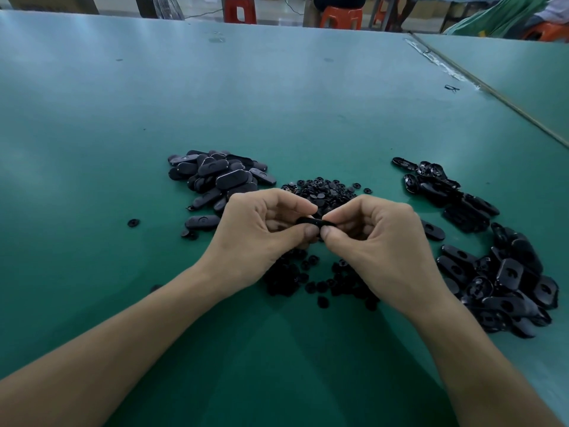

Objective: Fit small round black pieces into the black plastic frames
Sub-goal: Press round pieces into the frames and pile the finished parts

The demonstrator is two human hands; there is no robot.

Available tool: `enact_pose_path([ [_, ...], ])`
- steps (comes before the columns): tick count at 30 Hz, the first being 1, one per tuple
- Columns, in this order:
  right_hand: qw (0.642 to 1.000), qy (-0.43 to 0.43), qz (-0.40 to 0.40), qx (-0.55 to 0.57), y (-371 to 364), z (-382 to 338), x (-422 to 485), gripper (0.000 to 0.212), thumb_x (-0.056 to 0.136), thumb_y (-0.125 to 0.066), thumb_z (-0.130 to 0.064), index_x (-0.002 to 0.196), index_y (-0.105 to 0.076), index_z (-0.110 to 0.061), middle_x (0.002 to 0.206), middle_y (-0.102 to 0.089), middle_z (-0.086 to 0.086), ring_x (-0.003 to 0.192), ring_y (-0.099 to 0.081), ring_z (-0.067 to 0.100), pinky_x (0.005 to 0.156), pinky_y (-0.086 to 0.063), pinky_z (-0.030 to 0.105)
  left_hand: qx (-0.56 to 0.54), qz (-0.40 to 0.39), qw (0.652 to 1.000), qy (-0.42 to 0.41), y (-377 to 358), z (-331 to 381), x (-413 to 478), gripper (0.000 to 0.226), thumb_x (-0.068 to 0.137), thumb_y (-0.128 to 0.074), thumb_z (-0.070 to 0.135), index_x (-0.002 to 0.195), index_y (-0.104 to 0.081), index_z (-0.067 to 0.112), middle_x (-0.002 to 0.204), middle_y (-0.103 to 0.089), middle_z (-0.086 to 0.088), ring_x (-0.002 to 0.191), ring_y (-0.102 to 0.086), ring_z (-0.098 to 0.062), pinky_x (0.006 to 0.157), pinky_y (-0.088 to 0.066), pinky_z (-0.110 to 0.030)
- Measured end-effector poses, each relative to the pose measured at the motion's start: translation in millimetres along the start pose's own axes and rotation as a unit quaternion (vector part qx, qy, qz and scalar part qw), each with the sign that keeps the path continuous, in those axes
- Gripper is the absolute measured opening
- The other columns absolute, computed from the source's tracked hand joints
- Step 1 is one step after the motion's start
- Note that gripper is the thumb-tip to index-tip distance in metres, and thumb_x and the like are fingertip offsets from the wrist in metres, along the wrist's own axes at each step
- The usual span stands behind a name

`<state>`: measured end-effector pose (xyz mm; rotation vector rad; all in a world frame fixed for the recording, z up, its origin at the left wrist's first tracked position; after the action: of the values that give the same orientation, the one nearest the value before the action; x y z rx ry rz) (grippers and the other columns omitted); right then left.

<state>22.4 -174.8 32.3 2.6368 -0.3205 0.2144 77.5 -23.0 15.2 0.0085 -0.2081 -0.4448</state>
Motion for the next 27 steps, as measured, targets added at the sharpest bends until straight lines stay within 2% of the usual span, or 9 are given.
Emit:
enact_pose_path([
  [4,1.0,-0.002,0.009,-0.001,0,-2,-1,0.011,0.08,-0.078,-0.013,0.078,-0.072,-0.022,0.07,-0.073,-0.006,0.063,-0.068,0.012,0.06,-0.057,0.027,-0.008,0.007,1.0,-0.001,1,1,0,0.025,0.072,-0.082,0.003,0.089,-0.073,0.019,0.076,-0.077,0.002,0.067,-0.072,-0.007,0.068,-0.058,-0.018],
  [9,1.0,0.014,0.009,0.009,0,-7,-2,0.014,0.081,-0.079,-0.012,0.081,-0.075,-0.025,0.073,-0.075,-0.01,0.068,-0.072,0.009,0.068,-0.06,0.03,0.015,0.026,0.999,-0.019,6,3,-1,0.033,0.075,-0.082,-0.008,0.085,-0.075,0.022,0.075,-0.077,0.0,0.065,-0.072,-0.008,0.063,-0.058,-0.019],
  [12,1.0,0.016,0.026,-0.001,3,-7,-1,0.011,0.084,-0.079,-0.017,0.086,-0.077,-0.028,0.076,-0.075,-0.015,0.073,-0.072,0.002,0.072,-0.058,0.021,0.011,0.041,0.999,-0.031,8,5,0,0.029,0.076,-0.081,-0.006,0.085,-0.075,0.021,0.075,-0.077,-0.003,0.064,-0.072,-0.011,0.059,-0.056,-0.018],
  [14,0.993,0.021,0.079,-0.08,17,-6,0,0.003,0.088,-0.075,-0.024,0.089,-0.076,-0.027,0.074,-0.073,-0.016,0.074,-0.069,-0.001,0.071,-0.054,0.015,-0.005,0.063,0.997,-0.036,10,4,0,0.023,0.079,-0.08,-0.005,0.086,-0.074,0.016,0.074,-0.076,-0.004,0.066,-0.074,-0.018,0.06,-0.061,-0.028],
  [15,0.984,0.019,0.108,-0.144,26,-5,-1,0.004,0.09,-0.071,-0.026,0.091,-0.076,-0.027,0.074,-0.071,-0.016,0.074,-0.068,0.0,0.072,-0.054,0.017,-0.019,0.074,0.996,-0.039,12,4,0,0.021,0.08,-0.078,-0.005,0.087,-0.073,0.013,0.074,-0.076,-0.005,0.068,-0.075,-0.022,0.061,-0.062,-0.032],
  [17,0.956,-0.021,0.138,-0.257,43,5,-2,0.01,0.093,-0.066,-0.028,0.096,-0.073,-0.022,0.08,-0.069,-0.007,0.077,-0.066,0.012,0.075,-0.053,0.028,-0.046,0.091,0.994,-0.05,14,4,0,0.017,0.082,-0.076,-0.006,0.088,-0.071,0.009,0.075,-0.076,-0.008,0.072,-0.076,-0.025,0.062,-0.061,-0.029],
  [20,0.925,-0.134,0.111,-0.339,57,27,-6,0.024,0.092,-0.063,-0.038,0.109,-0.067,-0.023,0.093,-0.063,0.003,0.088,-0.058,0.024,0.074,-0.045,0.033,-0.065,0.129,0.987,-0.065,19,7,0,0.014,0.086,-0.073,-0.006,0.091,-0.069,0.007,0.079,-0.075,-0.01,0.074,-0.076,-0.022,0.062,-0.059,-0.025],
  [23,0.917,-0.176,0.091,-0.346,56,32,-7,0.028,0.092,-0.061,-0.043,0.113,-0.066,-0.025,0.1,-0.063,0.004,0.092,-0.055,0.026,0.076,-0.045,0.034,-0.079,0.179,0.978,-0.075,28,11,1,0.013,0.089,-0.07,-0.005,0.095,-0.067,0.006,0.078,-0.074,-0.007,0.073,-0.075,-0.019,0.061,-0.059,-0.024],
  [27,0.919,-0.18,0.091,-0.338,55,30,-8,0.021,0.09,-0.064,-0.035,0.109,-0.068,-0.025,0.099,-0.066,0.004,0.087,-0.056,0.025,0.074,-0.046,0.033,-0.057,0.223,0.97,-0.079,40,14,4,0.012,0.092,-0.069,0.0,0.097,-0.065,0.01,0.071,-0.073,0.0,0.069,-0.074,-0.015,0.058,-0.057,-0.022],
])
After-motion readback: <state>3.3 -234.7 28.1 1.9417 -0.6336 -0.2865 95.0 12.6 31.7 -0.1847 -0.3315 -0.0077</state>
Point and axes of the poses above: each hand's wrist, its own x-axis towards the middle knuckle, its own y-axis out of the back of the hand, z = x × y, the point moved 7 cm from there along x, towards the middle knuckle
